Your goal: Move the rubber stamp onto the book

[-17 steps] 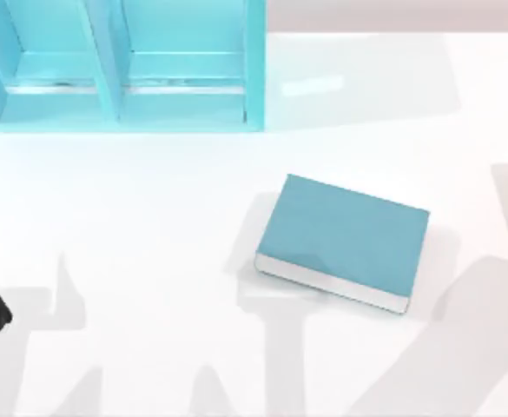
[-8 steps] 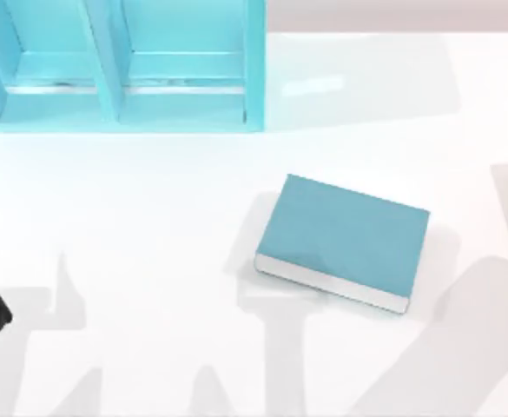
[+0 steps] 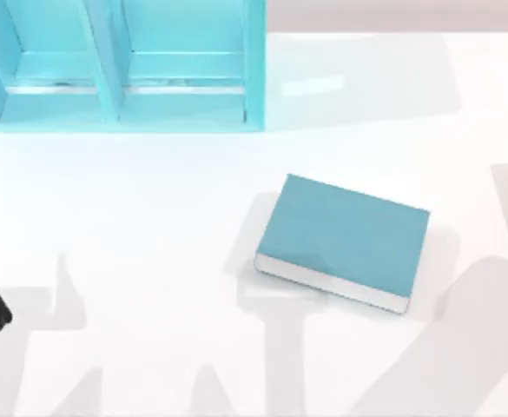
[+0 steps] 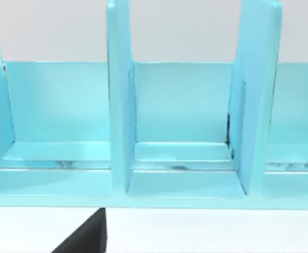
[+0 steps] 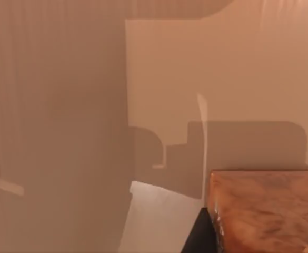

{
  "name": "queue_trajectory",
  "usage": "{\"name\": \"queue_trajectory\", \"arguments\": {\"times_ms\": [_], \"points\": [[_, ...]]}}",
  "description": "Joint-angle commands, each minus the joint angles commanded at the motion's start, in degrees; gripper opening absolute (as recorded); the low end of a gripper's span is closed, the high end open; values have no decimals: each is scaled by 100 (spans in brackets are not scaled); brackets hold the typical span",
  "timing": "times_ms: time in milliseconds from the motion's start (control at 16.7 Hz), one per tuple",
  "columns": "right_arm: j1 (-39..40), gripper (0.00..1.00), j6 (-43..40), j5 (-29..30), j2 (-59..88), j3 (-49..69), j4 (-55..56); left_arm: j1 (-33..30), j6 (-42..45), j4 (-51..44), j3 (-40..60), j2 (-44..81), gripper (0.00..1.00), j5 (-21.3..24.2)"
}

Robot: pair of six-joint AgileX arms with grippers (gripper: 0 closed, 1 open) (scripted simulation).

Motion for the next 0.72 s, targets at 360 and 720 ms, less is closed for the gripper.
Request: {"name": "queue_trajectory", "arguments": {"times_ms": [360, 720], "points": [[52, 0, 129, -23, -145, 160, -201, 0, 0, 0, 0, 0, 100, 0], [958, 0, 1083, -182, -766, 1055, -1494, 0, 0, 0, 0, 0, 100, 0]]}}
